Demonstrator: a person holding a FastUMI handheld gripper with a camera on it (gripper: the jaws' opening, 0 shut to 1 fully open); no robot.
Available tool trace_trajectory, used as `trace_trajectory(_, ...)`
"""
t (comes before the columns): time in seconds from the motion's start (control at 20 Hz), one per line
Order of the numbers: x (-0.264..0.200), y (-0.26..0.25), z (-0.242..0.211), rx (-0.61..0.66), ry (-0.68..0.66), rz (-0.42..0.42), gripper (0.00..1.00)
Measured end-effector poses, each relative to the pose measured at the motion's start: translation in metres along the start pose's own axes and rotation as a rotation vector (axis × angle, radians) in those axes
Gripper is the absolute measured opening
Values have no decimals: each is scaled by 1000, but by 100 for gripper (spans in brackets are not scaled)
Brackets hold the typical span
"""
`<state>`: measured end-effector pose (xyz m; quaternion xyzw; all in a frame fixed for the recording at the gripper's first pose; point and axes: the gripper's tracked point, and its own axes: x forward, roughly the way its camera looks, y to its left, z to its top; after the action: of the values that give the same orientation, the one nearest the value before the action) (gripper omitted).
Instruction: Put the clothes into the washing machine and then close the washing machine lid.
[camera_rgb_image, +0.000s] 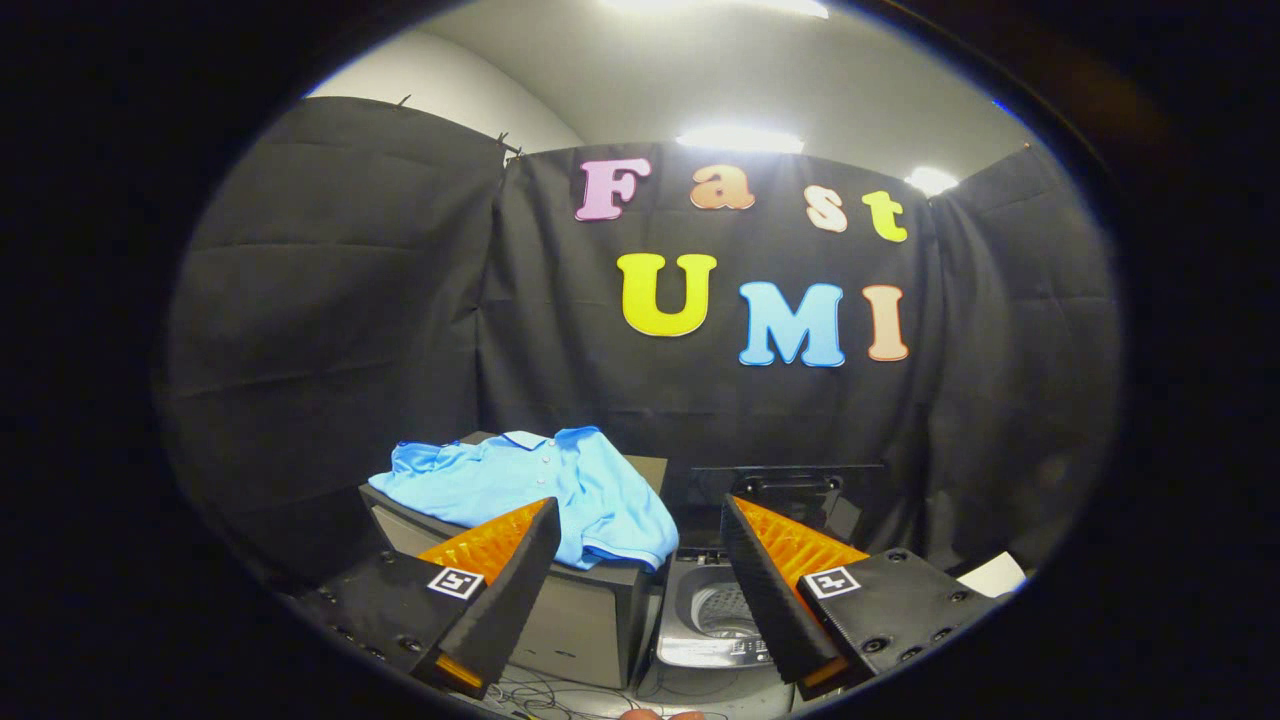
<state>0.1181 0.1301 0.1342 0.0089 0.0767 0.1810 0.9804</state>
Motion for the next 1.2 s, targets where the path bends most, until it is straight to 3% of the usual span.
trace_trajectory(0.5,68,66,30,-77,168,148,100)
trace_trajectory(0.7,95,100,24,18,287,254,100)
trace_trajectory(1.0,135,112,5,28,475,249,98)
trace_trajectory(1.2,161,116,-4,-20,518,229,98)
